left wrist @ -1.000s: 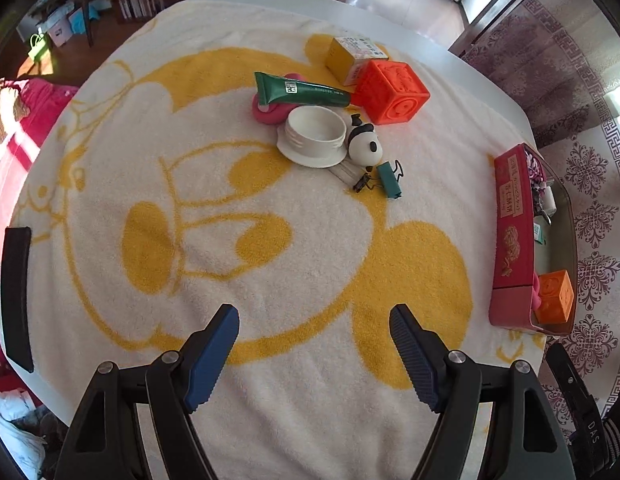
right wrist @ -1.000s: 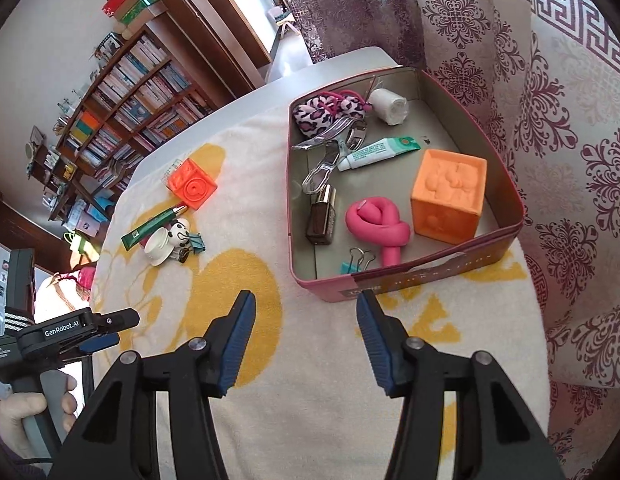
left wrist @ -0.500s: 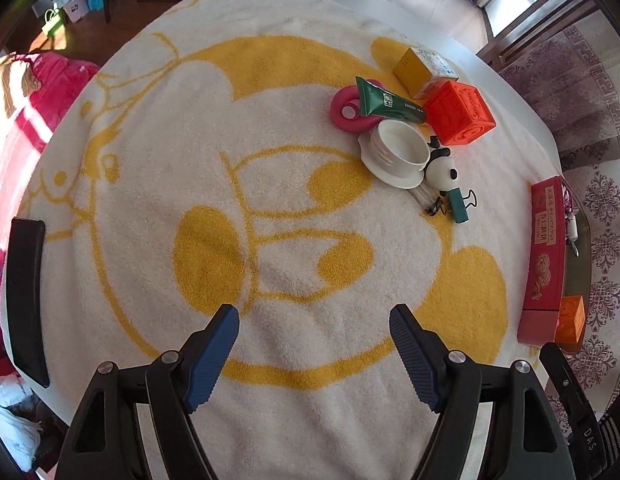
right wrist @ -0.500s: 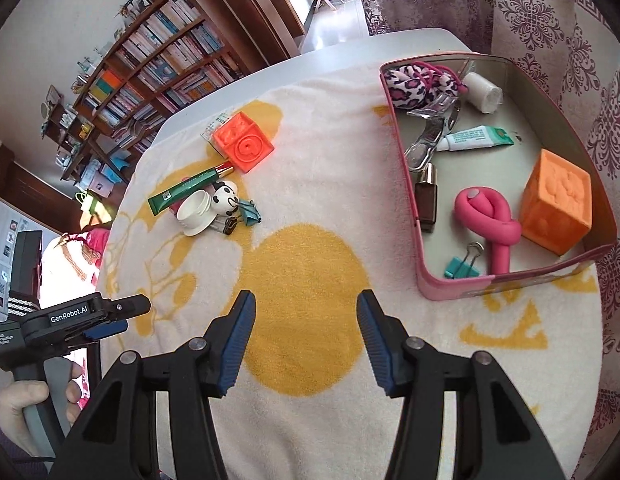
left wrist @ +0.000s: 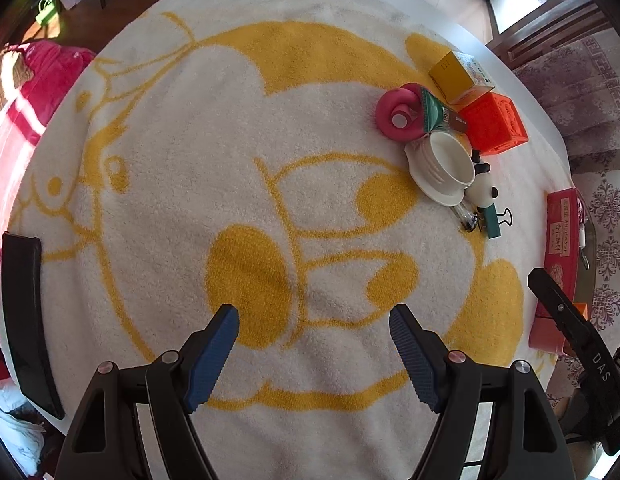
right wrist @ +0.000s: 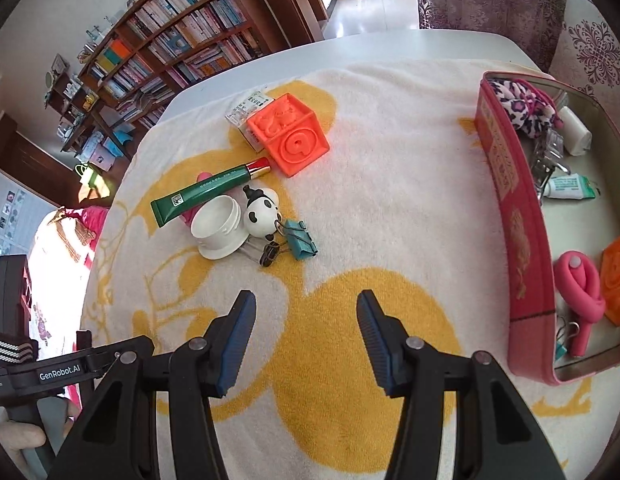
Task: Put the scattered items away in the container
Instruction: 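Move back over the pile and grasp the teal binder clip with the right tool, then grasp the pink knotted toy with the left tool while the right tool holds the clip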
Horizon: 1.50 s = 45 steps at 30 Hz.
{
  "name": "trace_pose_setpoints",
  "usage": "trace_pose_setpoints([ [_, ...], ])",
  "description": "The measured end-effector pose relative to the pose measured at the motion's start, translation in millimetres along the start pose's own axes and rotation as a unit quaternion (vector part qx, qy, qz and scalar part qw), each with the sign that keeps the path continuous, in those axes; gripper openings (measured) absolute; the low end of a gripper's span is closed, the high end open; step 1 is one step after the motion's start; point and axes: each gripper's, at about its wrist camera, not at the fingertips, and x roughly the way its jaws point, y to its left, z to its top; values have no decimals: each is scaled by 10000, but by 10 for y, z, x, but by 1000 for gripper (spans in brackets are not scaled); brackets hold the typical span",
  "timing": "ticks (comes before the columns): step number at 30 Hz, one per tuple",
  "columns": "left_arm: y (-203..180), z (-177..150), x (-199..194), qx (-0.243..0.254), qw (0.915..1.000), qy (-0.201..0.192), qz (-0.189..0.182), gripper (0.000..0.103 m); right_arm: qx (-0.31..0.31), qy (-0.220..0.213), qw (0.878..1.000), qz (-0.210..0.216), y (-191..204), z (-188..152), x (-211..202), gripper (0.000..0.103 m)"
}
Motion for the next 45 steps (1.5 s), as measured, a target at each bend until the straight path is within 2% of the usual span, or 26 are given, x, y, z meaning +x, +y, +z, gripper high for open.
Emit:
trace_pose_setpoints([
  [5,78,92,29,28,10000,45,4,79,-138,58,9999,7,124,145,198,57],
  [10,131,190,67,20,9999,110,-25,79,-211,147,9995,-182,189,258,440,56],
  [12,143,223,80,30,9999,128,-29,79,-192,197,9994,-209,189,298,529,42],
  [19,118,365,162,69,9997,221,-47,79,-375,268,9983,-366,201,318,648,35],
  [21,69,428,174,123,9997,214,-59,79,-381,265,9978,-468,165,306,630,21],
  [25,-63,598,146,288,9995,68,-84,79,-141,298,9988,-371,27,251,555,20],
  [30,-270,796,83,508,9985,-116,-189,79,114,305,9985,-435,-53,98,399,13],
  [37,-734,992,-9,1160,9915,-473,-353,79,498,249,9978,-366,-197,-91,160,10],
  [38,-779,1110,-38,1237,9902,-539,-349,79,503,262,9977,-365,-207,-107,155,10],
  [39,-824,1209,-66,1317,9888,-618,-327,79,504,275,9977,-371,-211,-132,149,10],
  [42,-888,1218,-133,1619,9827,-880,-177,79,537,324,9973,-389,-247,-196,159,10],
  [45,-981,1284,-52,2098,9731,-955,-19,79,553,287,9974,-369,-275,-200,154,10],
])
